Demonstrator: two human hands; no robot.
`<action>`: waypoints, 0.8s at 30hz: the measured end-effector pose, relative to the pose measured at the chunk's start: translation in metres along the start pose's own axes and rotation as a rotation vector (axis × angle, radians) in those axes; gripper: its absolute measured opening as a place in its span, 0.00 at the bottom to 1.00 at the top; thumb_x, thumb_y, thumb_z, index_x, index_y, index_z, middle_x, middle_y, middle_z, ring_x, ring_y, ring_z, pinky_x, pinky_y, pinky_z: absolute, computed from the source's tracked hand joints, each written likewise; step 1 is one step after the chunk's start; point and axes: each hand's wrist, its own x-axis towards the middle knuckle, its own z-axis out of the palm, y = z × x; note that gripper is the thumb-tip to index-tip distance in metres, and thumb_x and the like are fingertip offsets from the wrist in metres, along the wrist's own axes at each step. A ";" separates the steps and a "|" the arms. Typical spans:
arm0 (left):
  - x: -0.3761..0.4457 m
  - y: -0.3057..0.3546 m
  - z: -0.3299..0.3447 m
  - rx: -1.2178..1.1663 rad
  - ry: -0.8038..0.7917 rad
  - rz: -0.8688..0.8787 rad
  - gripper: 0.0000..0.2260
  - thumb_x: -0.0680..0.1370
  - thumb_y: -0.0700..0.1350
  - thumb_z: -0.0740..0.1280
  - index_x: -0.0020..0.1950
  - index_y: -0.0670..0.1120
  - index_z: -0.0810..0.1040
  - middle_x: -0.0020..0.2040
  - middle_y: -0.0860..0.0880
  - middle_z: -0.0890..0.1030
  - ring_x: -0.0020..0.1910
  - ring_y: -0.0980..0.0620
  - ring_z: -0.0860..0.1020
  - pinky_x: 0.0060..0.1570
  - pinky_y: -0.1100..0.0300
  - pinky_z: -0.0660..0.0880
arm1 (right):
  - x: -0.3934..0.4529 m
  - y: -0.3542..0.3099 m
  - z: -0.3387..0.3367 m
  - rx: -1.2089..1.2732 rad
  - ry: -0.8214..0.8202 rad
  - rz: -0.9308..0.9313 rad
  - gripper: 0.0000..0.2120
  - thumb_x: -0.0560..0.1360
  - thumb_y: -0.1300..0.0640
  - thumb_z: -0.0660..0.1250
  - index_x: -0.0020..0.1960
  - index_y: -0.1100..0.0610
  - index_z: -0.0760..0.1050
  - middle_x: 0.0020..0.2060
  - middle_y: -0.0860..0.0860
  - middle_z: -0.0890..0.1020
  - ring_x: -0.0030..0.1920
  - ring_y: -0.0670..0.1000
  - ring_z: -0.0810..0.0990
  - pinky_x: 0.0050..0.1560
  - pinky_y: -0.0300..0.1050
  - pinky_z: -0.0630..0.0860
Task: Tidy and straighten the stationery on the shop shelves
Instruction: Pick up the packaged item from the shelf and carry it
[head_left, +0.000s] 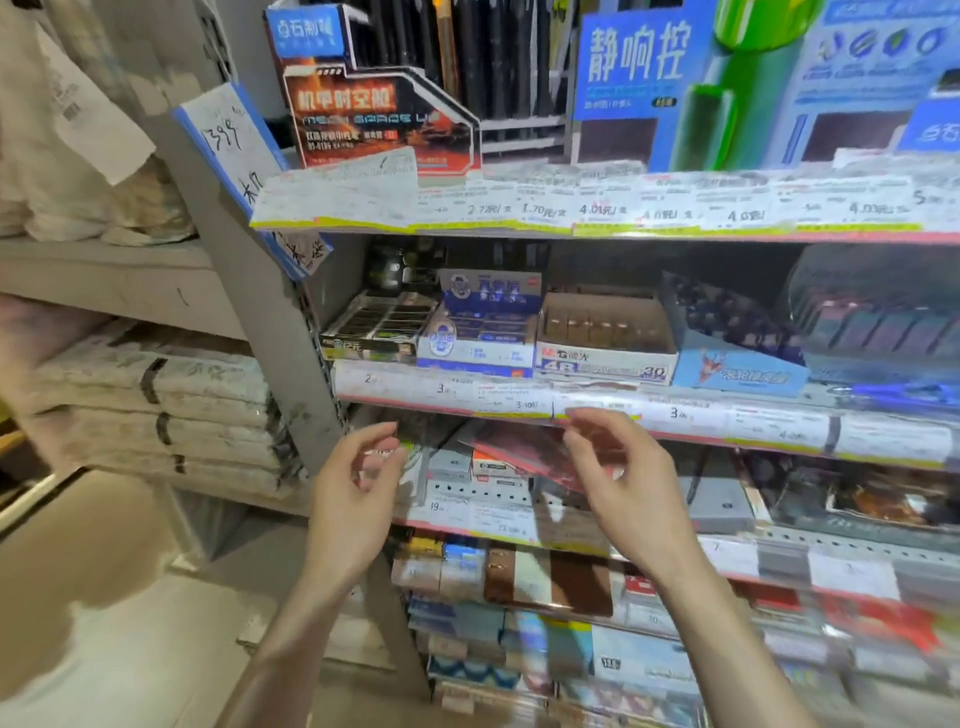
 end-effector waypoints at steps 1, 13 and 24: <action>0.000 -0.008 -0.004 -0.005 -0.014 -0.025 0.10 0.79 0.45 0.69 0.60 0.54 0.79 0.51 0.53 0.82 0.50 0.60 0.80 0.47 0.70 0.73 | -0.007 0.005 0.006 0.004 -0.002 0.041 0.08 0.79 0.55 0.68 0.57 0.48 0.80 0.50 0.43 0.83 0.48 0.43 0.81 0.52 0.43 0.77; 0.052 -0.114 -0.032 -0.075 -0.093 -0.281 0.08 0.77 0.44 0.72 0.53 0.51 0.75 0.41 0.51 0.77 0.40 0.47 0.77 0.41 0.58 0.73 | -0.038 0.008 0.111 -0.066 -0.075 0.323 0.06 0.80 0.55 0.66 0.54 0.48 0.80 0.42 0.39 0.84 0.42 0.36 0.81 0.43 0.34 0.76; 0.076 -0.138 -0.022 -0.235 -0.242 -0.524 0.09 0.77 0.42 0.72 0.56 0.45 0.77 0.51 0.45 0.83 0.48 0.48 0.82 0.45 0.57 0.80 | -0.007 0.005 0.209 0.149 -0.157 0.698 0.07 0.79 0.56 0.65 0.52 0.56 0.79 0.44 0.51 0.85 0.44 0.53 0.84 0.51 0.57 0.83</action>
